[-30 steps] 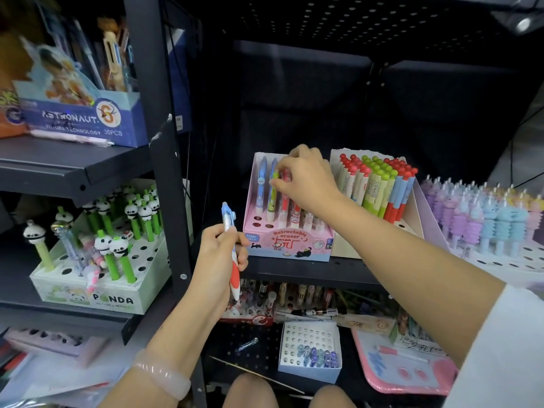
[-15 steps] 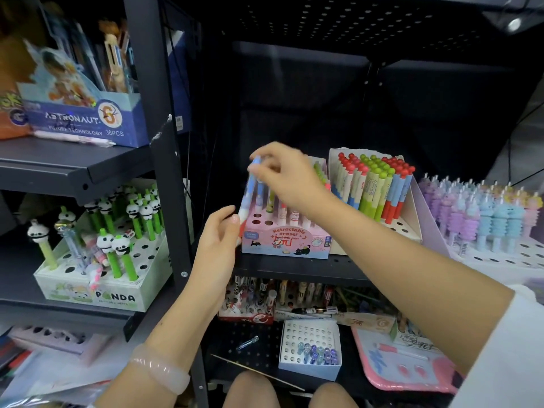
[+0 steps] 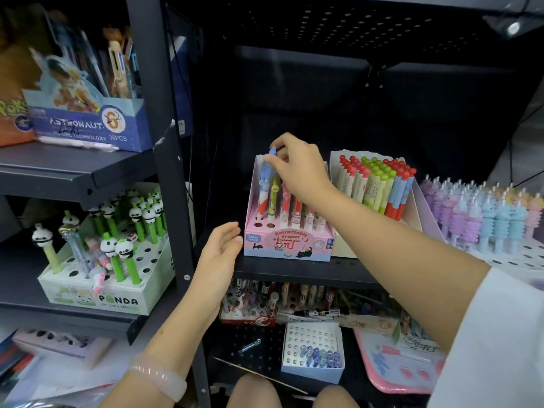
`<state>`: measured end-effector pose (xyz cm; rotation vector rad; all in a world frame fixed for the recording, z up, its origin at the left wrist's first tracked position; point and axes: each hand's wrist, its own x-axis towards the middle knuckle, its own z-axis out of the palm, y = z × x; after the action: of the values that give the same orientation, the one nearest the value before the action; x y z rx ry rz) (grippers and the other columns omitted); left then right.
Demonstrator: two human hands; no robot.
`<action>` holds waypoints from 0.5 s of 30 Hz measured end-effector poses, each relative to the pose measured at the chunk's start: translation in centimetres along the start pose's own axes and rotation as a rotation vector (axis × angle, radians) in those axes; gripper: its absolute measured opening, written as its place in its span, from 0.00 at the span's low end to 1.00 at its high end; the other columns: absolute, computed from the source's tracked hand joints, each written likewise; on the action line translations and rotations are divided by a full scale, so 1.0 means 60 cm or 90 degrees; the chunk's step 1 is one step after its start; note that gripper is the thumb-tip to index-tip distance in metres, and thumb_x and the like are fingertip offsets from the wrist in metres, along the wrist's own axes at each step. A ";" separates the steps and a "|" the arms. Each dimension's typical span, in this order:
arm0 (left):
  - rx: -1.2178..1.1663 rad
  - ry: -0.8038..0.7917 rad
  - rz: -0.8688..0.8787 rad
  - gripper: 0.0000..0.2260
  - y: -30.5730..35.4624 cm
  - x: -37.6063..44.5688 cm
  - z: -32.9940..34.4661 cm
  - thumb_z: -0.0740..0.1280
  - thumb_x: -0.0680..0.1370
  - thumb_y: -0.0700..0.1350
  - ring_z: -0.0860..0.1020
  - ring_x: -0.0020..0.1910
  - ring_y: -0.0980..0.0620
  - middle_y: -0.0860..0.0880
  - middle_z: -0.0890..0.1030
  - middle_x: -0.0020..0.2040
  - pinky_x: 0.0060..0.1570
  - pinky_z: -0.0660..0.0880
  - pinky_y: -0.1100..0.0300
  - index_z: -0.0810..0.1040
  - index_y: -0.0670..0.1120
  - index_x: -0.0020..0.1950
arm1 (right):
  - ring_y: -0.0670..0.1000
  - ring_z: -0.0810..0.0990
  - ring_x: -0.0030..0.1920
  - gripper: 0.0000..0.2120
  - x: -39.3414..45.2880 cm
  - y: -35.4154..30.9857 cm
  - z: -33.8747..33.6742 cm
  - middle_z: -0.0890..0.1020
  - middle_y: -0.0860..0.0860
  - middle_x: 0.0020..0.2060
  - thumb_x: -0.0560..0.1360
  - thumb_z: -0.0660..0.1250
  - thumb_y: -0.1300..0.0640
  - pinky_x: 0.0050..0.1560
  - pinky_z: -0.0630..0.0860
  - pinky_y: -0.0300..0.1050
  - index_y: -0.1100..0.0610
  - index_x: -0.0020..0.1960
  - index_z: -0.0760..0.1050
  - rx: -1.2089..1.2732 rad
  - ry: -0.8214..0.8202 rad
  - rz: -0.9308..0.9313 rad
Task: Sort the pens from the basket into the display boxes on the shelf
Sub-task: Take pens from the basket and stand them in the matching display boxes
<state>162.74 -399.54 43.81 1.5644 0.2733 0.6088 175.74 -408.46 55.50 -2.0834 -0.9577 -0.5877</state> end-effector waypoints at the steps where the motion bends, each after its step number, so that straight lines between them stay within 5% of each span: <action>1: 0.000 -0.008 -0.001 0.12 0.001 0.000 0.000 0.59 0.80 0.44 0.71 0.60 0.59 0.58 0.74 0.61 0.57 0.65 0.66 0.70 0.55 0.62 | 0.54 0.78 0.46 0.09 0.000 0.002 0.004 0.83 0.53 0.38 0.76 0.66 0.53 0.54 0.73 0.53 0.58 0.51 0.75 -0.003 -0.012 0.000; 9: 0.008 -0.035 0.008 0.10 0.006 -0.007 0.003 0.60 0.80 0.44 0.71 0.58 0.66 0.60 0.75 0.59 0.55 0.67 0.68 0.71 0.60 0.56 | 0.55 0.66 0.64 0.20 -0.020 0.029 0.033 0.72 0.53 0.62 0.76 0.63 0.47 0.58 0.64 0.49 0.53 0.65 0.71 -0.337 -0.112 -0.120; 15: 0.024 -0.018 0.066 0.11 0.033 -0.028 0.021 0.60 0.80 0.42 0.74 0.58 0.63 0.59 0.78 0.55 0.58 0.69 0.63 0.74 0.58 0.53 | 0.53 0.65 0.65 0.21 -0.042 0.010 -0.019 0.71 0.52 0.64 0.77 0.62 0.54 0.61 0.64 0.46 0.55 0.69 0.67 -0.218 -0.103 -0.164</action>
<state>161.62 -401.67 45.42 1.6289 0.1850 0.6649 174.58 -410.74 54.27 -2.3544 -1.3067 -0.7680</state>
